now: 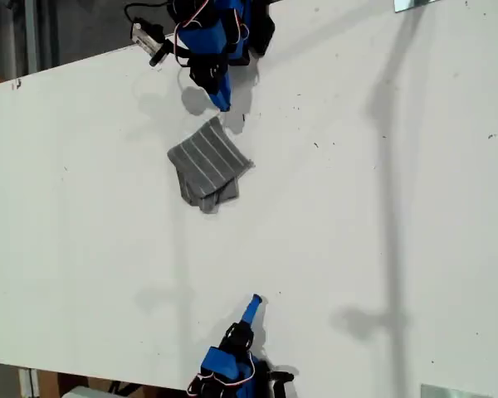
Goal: Grasp corners of a square towel and fold twice.
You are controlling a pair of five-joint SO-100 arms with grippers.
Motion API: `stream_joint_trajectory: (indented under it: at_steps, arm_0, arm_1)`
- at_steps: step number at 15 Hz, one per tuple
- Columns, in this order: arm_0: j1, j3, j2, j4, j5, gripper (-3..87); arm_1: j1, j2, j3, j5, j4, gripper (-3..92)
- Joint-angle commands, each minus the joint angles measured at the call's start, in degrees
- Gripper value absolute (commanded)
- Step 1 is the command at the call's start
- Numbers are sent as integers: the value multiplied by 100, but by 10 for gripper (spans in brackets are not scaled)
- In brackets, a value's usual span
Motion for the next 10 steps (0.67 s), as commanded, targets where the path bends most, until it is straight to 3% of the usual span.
stream_joint_trajectory:
  at_steps: [1,10]
  arm_0:
    - [9,18,26,-53,53,238]
    - [9,18,26,-53,53,192]
  arm_1:
    - [9,0,-18,62,26,49]
    - [9,0,-18,62,26,49]
